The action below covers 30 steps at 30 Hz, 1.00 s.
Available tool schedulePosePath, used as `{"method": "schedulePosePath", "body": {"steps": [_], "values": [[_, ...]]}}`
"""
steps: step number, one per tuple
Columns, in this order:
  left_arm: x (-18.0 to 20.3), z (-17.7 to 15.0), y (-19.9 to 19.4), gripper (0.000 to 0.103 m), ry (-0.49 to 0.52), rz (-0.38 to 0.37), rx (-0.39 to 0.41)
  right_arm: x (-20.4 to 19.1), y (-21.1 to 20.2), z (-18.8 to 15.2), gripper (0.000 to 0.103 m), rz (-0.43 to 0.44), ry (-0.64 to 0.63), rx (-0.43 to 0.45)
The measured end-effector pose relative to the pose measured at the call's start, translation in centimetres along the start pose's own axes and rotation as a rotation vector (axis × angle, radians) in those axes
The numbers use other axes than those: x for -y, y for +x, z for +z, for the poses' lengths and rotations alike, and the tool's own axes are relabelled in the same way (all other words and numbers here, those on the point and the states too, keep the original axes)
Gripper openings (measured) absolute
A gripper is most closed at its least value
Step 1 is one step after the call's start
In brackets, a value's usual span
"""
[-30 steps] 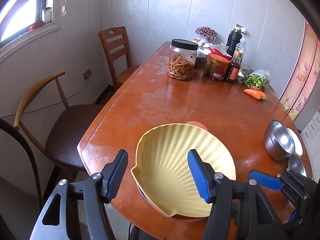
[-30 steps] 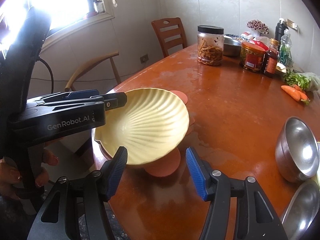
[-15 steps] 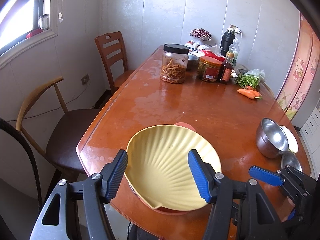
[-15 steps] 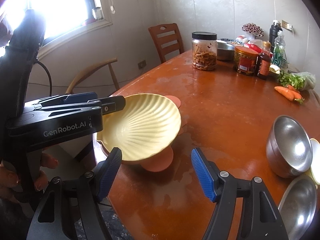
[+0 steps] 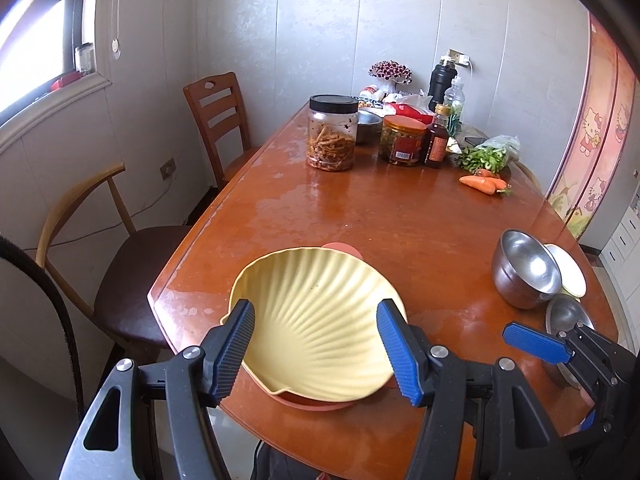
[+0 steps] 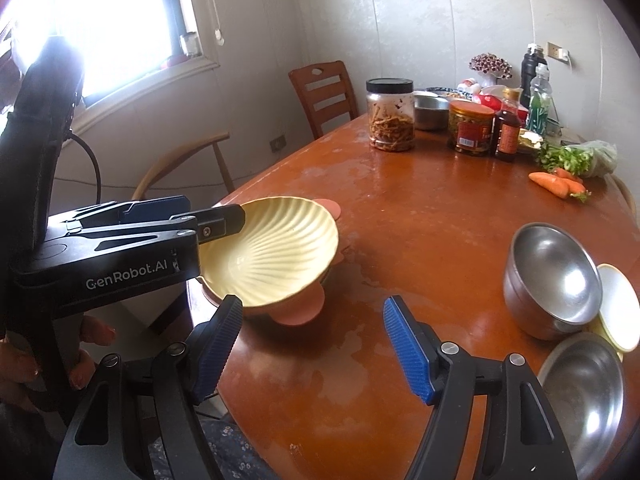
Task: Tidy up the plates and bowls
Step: 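Open the left gripper to release the yellow shell plate and withdraw, then move the left gripper to the rim of the large steel basin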
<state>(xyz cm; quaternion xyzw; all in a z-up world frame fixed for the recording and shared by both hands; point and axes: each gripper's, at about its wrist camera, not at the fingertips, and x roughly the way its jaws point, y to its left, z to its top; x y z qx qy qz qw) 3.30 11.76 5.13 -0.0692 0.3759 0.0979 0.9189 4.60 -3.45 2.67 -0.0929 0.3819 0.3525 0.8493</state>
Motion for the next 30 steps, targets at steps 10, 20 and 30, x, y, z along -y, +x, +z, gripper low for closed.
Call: {"method": "schedulePosePath", "body": {"steps": [10, 20, 30], "values": [[2.4, -0.2, -1.2, 0.063, 0.029, -0.004, 0.013, 1.3, -2.5, -0.8, 0.075, -0.008, 0.017, 0.044], [5.1, -0.4, -2.1, 0.064, 0.055, -0.018, 0.024, 3.3, -5.1, -1.6, 0.075, -0.029, 0.045, 0.091], [8.0, -0.2, -2.5, 0.064, 0.077, -0.04, 0.036, 5.2, -7.5, -1.9, 0.077, -0.054, 0.072, 0.124]]}}
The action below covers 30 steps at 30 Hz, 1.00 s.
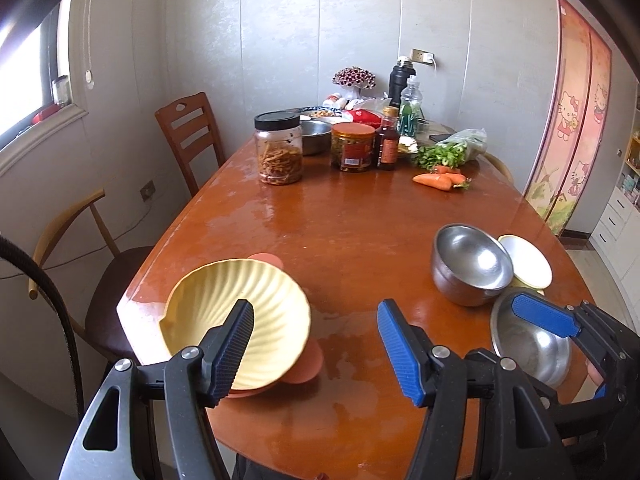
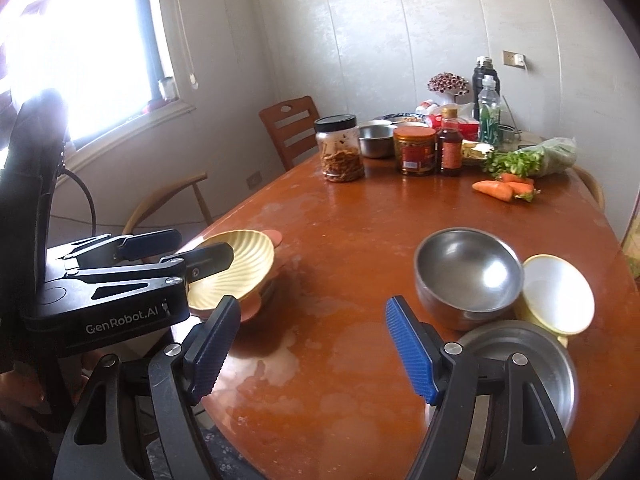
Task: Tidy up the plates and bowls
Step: 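Move the left gripper to the rim of the large steel basin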
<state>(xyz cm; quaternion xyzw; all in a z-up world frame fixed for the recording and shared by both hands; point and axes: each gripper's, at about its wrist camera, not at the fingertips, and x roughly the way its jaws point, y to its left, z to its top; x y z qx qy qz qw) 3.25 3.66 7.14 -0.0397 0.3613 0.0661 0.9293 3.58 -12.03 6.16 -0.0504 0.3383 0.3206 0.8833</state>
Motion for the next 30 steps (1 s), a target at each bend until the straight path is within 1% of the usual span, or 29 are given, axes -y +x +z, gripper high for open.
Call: {"method": "schedulePosePath", "body": {"steps": [13, 23, 27, 30], "values": [[3.5, 0.3, 0.9, 0.064, 0.032, -0.033, -0.01, 2.9, -2.2, 0.1, 0.077, -0.05, 0.016, 0.031], [5.7, 0.2, 1.6, 0.064, 0.065, -0.048, -0.03, 5.4, -3.2, -0.5, 0.077, -0.08, 0.046, 0.03], [6.9, 0.0, 2.0, 0.064, 0.084, -0.07, -0.043, 6.8, -4.0, -1.2, 0.077, -0.101, 0.067, 0.028], [8.1, -0.4, 2.7, 0.065, 0.099, -0.098, -0.066, 8.0, -4.5, -2.0, 0.077, -0.118, 0.086, 0.021]]}}
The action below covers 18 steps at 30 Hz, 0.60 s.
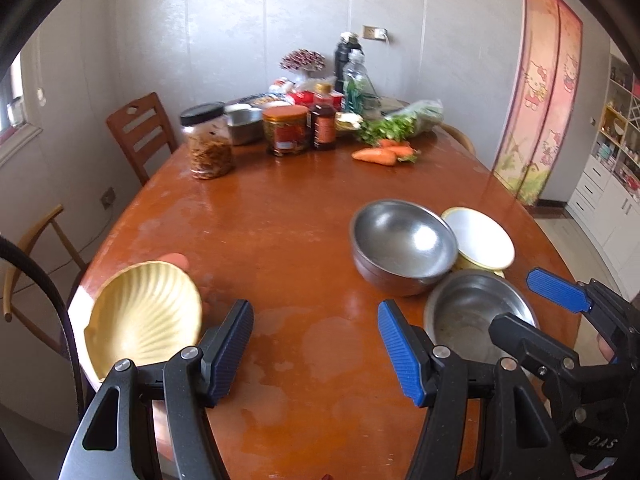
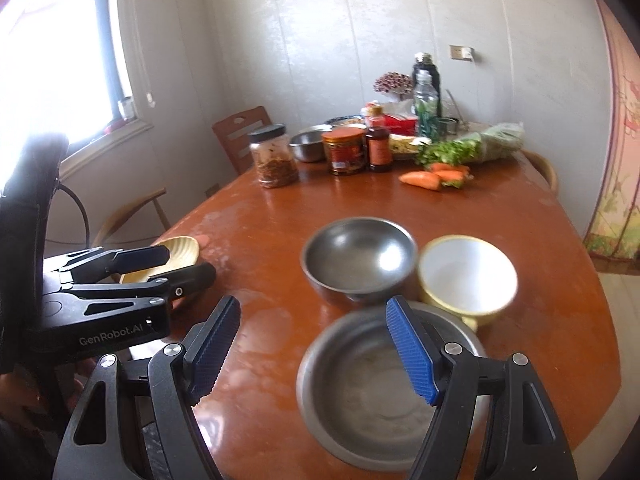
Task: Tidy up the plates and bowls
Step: 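Move the left gripper to the rim of the large steel basin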
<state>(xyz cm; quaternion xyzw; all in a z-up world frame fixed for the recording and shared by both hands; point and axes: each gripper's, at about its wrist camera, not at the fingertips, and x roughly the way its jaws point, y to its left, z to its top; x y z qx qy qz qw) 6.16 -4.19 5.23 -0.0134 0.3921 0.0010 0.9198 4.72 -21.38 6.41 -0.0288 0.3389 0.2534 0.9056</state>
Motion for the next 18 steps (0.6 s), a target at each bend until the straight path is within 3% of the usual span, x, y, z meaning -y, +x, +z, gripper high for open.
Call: {"method": "schedulePosePath", "body": {"steps": [7, 18], "values": [[2.8, -0.7, 2.2, 0.065, 0.037, -0.064, -0.062, 4.2, -0.6, -2.3, 0.077, -0.079, 0.065, -0.049], [6.4, -1.4, 6.2, 0.065, 0.056, -0.155, -0.171, 8.2, 1.2, -5.2, 0.077, -0.125, 0.128, -0.14]]}}
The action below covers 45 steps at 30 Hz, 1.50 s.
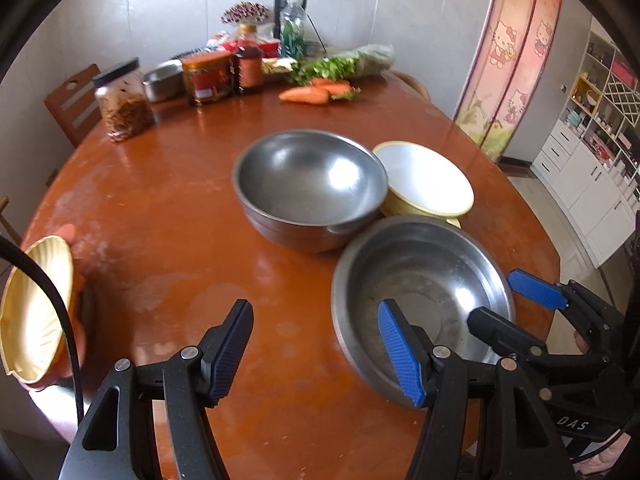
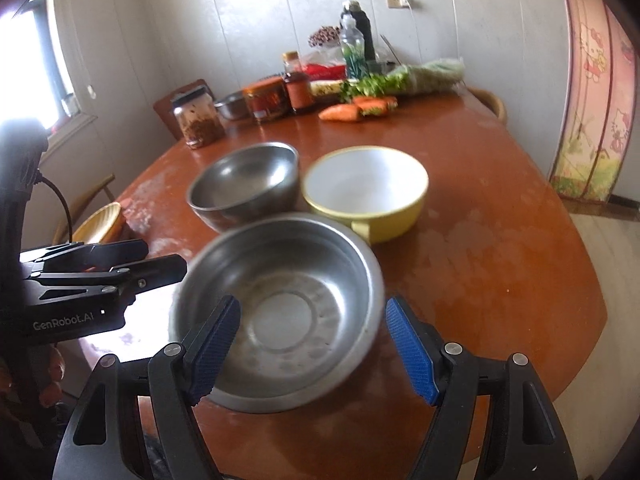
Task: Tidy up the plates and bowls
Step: 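Move the left gripper to the rim of the large steel basin, then grasp the steel basin rim with the left gripper and slide it closer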
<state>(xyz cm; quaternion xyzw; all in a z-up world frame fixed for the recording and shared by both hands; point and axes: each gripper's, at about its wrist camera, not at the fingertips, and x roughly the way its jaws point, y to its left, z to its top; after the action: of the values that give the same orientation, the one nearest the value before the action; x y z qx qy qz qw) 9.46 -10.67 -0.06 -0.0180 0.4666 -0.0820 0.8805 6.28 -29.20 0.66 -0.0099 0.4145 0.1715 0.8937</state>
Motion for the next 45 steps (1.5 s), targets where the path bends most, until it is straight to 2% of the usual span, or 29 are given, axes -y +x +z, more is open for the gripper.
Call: {"method": "schedulePosePath", "body": {"steps": [6, 13, 16, 23, 33, 45], "values": [[0.6, 0.3, 2.0, 0.065, -0.01, -0.046, -0.039, 0.6, 1.4, 0.1, 0.077, 0.024, 0.004, -0.017], [0.8, 0.1, 2.9, 0.064, -0.016, -0.114, -0.067, -0.6, 2.0, -0.3, 0.077, 0.049, -0.052, -0.04], [0.8, -0.1, 2.9, 0.06, -0.015, -0.131, -0.07, -1.4, 1.8, -0.5, 0.076, 0.05, -0.078, -0.039], [-0.9, -1.0, 2.2, 0.059, -0.039, -0.104, -0.068, -3.9, 1.8, -0.7, 0.077, 0.058, -0.145, -0.044], [-5.7, -2.7, -0.6, 0.059, -0.1, -0.001, -0.029, -9.5, 2.7, -0.5, 0.077, 0.126, -0.259, -0.053], [-8.8, -4.2, -1.1, 0.059, -0.13, 0.024, -0.035, -13.3, 4.0, -0.8, 0.077, 0.148, -0.315, -0.086]]}}
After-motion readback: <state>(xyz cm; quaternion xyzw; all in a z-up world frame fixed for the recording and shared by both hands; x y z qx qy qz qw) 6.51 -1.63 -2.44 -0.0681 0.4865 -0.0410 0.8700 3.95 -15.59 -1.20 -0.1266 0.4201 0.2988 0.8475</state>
